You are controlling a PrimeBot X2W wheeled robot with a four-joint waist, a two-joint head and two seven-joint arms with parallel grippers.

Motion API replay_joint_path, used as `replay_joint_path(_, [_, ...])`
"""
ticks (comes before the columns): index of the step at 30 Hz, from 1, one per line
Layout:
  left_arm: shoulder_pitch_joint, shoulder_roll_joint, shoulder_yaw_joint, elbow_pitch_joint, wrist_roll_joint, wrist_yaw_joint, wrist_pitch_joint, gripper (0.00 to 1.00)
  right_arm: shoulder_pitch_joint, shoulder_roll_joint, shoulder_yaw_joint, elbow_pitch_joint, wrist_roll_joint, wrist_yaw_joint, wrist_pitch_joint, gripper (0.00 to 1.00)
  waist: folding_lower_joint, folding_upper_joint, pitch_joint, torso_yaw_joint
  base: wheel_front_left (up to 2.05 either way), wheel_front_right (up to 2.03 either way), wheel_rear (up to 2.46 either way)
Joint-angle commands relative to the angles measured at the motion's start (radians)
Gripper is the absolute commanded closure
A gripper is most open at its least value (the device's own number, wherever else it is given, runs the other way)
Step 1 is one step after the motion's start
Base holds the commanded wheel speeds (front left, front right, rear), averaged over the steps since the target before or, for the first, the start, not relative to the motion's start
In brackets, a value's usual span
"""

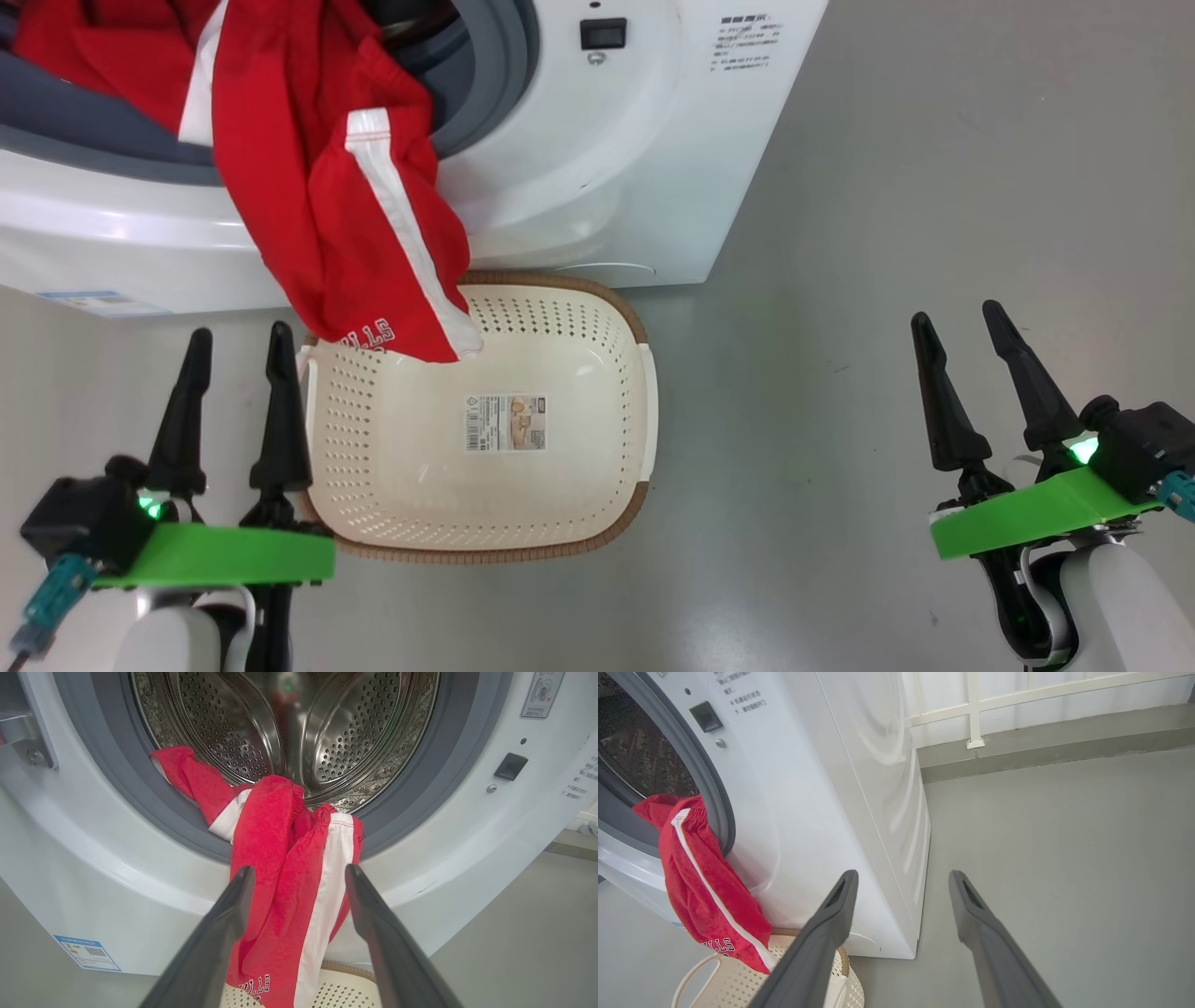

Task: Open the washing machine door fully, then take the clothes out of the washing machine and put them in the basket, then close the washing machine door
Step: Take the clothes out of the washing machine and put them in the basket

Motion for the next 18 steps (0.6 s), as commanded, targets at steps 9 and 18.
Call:
replay_joint_path(9, [0.065,0.027,0.031,-0.090,-0.005,0.001,-0.005,0.00,0.026,-0.002,0.006,-0.026,0.006,0.005,-0.006,0.00,0.0000,0.0000,0.002,-0.003,0.00,0.00,0.00])
replay_joint_path(18, [0.025,0.027,0.026,-0.090,-0.014,0.001,-0.005,0.00,0.017,0.003,0.003,-0.029,0.004,0.005,-0.006,0.00,0.0000,0.0000,0.015,-0.007,0.00,0.00,0.00])
